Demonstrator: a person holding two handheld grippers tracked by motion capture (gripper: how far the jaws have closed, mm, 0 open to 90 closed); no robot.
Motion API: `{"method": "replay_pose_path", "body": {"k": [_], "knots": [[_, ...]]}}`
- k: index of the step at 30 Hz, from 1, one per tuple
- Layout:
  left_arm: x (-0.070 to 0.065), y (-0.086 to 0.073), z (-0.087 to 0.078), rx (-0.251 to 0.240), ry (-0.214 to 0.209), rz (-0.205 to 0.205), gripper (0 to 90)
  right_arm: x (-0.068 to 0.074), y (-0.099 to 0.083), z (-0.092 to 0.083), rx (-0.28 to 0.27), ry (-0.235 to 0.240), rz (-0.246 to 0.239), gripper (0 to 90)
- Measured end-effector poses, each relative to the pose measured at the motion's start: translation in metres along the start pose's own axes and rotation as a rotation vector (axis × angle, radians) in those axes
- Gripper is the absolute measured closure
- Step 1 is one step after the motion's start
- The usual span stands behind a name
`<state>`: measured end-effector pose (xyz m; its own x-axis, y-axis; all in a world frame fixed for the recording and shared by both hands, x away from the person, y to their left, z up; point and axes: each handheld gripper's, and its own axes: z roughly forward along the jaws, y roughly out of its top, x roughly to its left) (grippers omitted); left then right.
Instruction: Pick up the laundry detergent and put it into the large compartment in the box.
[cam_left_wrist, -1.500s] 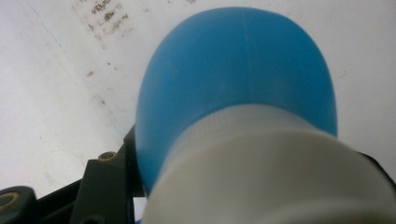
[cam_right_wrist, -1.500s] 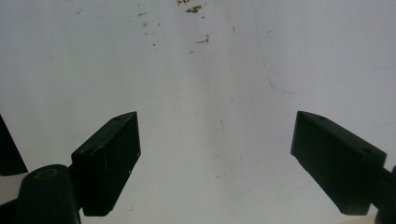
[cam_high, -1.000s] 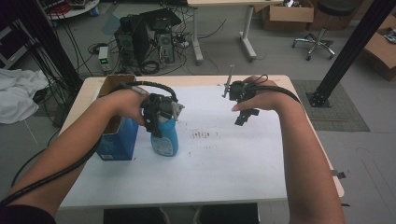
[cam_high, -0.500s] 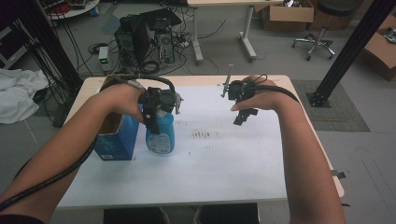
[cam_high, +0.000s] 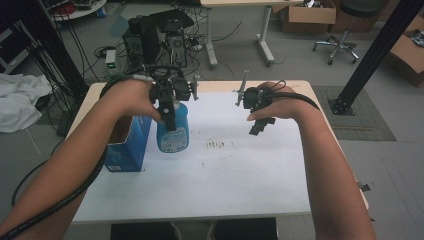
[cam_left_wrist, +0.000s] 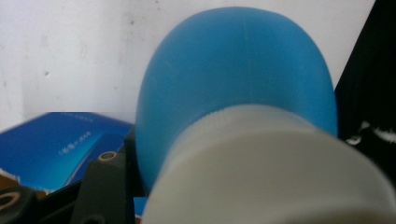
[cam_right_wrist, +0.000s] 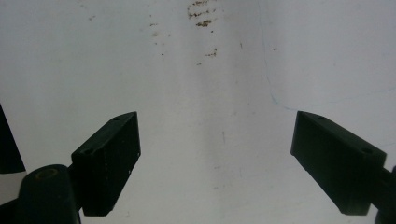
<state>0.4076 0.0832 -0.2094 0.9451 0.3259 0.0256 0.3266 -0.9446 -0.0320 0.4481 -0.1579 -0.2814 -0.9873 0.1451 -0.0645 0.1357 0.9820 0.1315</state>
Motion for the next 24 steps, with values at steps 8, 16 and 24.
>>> {"method": "replay_pose_path", "body": {"k": [8, 16, 24], "knots": [[0.011, -0.013, -0.018, -0.073, -0.071, -0.168, 41.0, 0.004, 0.003, 0.0, -0.005, 0.001, -0.02, 15.8], [0.011, -0.02, -0.041, -0.074, -0.053, -0.279, 40.9, 0.007, 0.006, 0.0, -0.006, 0.002, -0.048, 15.8], [0.016, -0.028, -0.055, -0.08, -0.041, -0.456, 41.0, 0.009, 0.007, 0.0, -0.016, 0.005, -0.072, 15.8]]}}
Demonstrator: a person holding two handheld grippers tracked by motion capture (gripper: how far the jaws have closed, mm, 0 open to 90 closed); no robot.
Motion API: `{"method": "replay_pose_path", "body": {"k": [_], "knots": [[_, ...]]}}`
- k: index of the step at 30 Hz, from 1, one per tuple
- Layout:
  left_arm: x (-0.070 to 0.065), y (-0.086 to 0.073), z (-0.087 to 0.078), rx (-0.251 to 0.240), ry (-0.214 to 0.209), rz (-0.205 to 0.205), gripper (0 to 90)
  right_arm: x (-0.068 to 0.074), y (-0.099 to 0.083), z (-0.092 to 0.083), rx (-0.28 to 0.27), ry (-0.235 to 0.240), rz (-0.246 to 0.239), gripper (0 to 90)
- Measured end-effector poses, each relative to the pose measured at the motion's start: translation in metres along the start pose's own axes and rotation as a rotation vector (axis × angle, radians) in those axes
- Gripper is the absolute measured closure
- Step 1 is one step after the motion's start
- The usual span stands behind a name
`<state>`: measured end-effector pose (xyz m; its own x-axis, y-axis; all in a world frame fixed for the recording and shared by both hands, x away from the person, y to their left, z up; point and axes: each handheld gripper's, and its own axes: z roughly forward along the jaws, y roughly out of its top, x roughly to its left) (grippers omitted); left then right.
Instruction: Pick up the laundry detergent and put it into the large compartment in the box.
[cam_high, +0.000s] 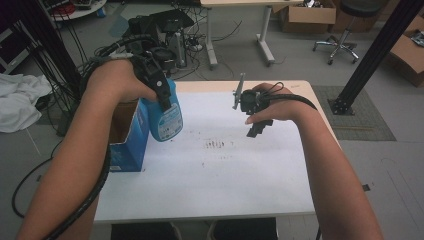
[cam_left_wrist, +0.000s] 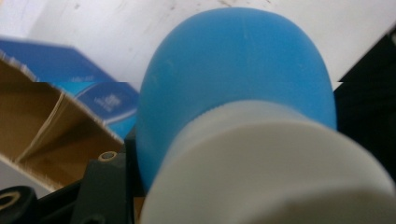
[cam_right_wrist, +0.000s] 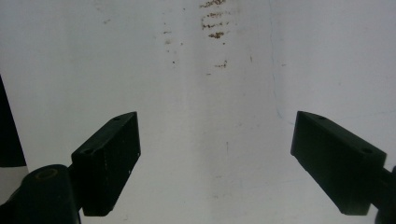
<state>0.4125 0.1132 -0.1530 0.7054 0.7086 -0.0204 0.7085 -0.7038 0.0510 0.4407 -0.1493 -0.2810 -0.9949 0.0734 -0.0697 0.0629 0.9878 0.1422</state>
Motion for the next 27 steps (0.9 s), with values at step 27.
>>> {"method": "replay_pose_path", "body": {"k": [27], "knots": [[0.044, -0.041, -0.068, -0.045, 0.078, -0.516, 41.0, 0.002, 0.006, 0.003, -0.009, -0.004, -0.04, 15.8]]}}
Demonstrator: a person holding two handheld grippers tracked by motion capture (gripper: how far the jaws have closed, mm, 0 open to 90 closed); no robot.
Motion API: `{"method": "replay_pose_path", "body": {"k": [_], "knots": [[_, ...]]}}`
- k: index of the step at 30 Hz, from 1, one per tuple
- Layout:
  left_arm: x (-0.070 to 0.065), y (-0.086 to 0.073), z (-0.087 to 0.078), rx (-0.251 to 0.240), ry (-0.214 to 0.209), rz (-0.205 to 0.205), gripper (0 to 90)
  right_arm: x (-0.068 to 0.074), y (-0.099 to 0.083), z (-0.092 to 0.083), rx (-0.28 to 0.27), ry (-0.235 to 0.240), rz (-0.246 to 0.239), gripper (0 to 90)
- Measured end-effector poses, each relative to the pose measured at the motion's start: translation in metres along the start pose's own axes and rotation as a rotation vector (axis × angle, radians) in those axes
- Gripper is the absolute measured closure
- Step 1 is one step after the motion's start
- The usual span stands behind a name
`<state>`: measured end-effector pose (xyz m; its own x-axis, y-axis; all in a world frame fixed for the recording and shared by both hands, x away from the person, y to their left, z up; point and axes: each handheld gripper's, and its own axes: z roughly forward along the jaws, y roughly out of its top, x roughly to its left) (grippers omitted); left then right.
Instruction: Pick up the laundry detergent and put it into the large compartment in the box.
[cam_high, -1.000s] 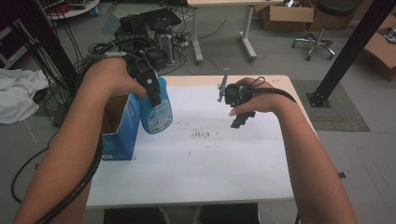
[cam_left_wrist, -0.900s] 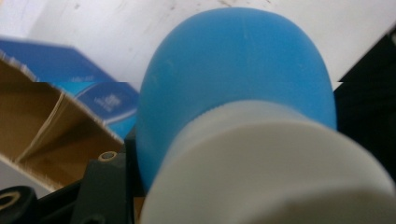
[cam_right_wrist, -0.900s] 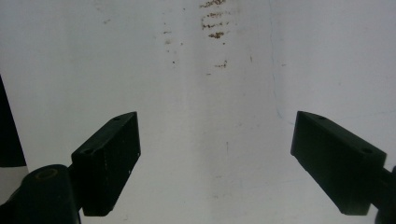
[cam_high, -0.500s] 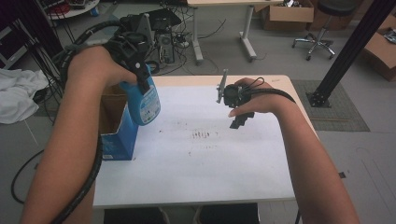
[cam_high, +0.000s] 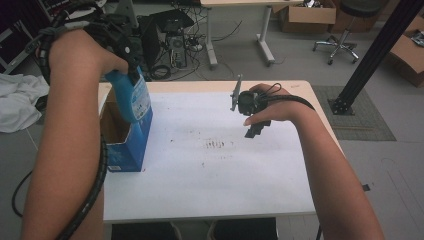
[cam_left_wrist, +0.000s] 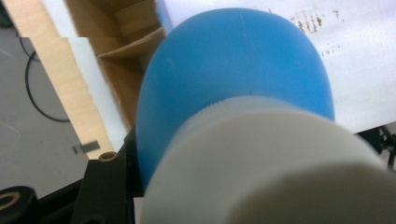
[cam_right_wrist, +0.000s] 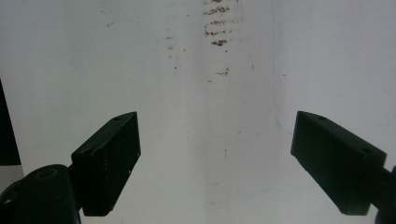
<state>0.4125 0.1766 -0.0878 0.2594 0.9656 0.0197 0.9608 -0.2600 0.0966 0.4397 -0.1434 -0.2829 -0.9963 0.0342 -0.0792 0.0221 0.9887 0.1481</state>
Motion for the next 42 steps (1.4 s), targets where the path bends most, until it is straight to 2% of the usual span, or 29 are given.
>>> {"method": "replay_pose_path", "body": {"k": [2, 3, 6, 7, 12, 18, 25, 32, 42], "knots": [[0.002, -0.001, -0.002, -0.001, -0.001, -0.012, 41.0, 0.0, 0.001, 0.0, -0.002, 0.0, 0.0, 15.8], [0.006, -0.003, -0.007, -0.002, -0.004, -0.062, 41.0, 0.0, 0.001, 0.001, -0.003, 0.002, 0.003, 15.8], [0.011, -0.005, -0.011, 0.005, 0.0, -0.087, 41.0, -0.001, 0.002, 0.001, -0.004, 0.001, -0.005, 15.8], [0.018, -0.008, -0.014, 0.003, 0.006, -0.124, 41.0, -0.001, 0.002, 0.002, -0.003, 0.001, -0.006, 15.8], [0.036, -0.017, -0.017, 0.007, 0.019, -0.209, 41.0, -0.001, 0.003, 0.002, -0.005, 0.001, -0.01, 15.8], [0.055, -0.026, -0.011, 0.019, 0.02, -0.265, 41.0, -0.001, 0.004, 0.003, -0.002, 0.005, -0.012, 15.8], [0.066, -0.027, 0.001, 0.02, -0.001, -0.27, 41.0, -0.002, 0.007, 0.003, 0.003, 0.008, -0.015, 15.8], [0.07, -0.023, 0.009, 0.009, 0.001, -0.259, 41.0, -0.003, 0.005, 0.002, 0.01, 0.005, -0.004, 15.8], [0.071, -0.019, 0.035, 0.036, -0.002, -0.232, 41.0, -0.002, 0.002, 0.0, 0.012, 0.001, 0.004, 15.8]]}}
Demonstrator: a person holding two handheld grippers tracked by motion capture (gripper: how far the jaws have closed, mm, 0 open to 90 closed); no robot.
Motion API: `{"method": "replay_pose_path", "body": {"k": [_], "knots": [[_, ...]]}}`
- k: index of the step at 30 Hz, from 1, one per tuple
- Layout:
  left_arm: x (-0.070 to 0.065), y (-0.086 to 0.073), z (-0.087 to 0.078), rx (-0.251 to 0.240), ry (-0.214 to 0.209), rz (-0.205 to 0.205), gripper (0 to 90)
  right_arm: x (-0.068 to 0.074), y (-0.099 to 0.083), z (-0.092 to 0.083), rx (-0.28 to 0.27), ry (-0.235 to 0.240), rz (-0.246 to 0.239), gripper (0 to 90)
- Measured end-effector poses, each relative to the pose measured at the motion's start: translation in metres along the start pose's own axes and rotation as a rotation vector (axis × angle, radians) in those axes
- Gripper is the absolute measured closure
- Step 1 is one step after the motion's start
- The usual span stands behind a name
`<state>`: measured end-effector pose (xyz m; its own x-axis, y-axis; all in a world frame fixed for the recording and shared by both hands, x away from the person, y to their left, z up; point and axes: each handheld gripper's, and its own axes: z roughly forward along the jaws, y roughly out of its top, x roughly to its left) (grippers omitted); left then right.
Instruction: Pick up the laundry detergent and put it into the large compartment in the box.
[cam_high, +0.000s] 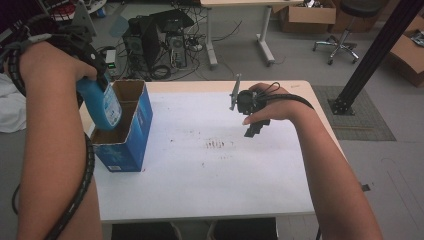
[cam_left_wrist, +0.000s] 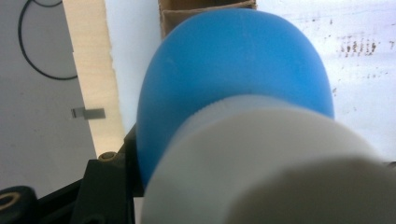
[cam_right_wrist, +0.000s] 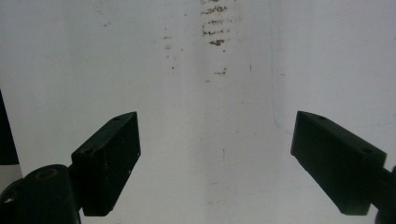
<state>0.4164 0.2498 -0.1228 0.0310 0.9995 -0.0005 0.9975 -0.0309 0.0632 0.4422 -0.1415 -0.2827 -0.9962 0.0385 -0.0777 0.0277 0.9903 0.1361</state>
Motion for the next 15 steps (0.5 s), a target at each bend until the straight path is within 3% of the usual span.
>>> {"method": "replay_pose_path", "body": {"k": [6, 15], "knots": [[0.003, 0.002, 0.029, 0.033, -0.022, 0.001, 41.0, 0.0, 0.001, 0.001, 0.001, 0.002, -0.001, 15.8], [0.003, 0.004, 0.056, 0.057, -0.03, 0.01, 41.0, 0.0, 0.002, 0.002, 0.003, 0.003, 0.0, 15.8]]}}
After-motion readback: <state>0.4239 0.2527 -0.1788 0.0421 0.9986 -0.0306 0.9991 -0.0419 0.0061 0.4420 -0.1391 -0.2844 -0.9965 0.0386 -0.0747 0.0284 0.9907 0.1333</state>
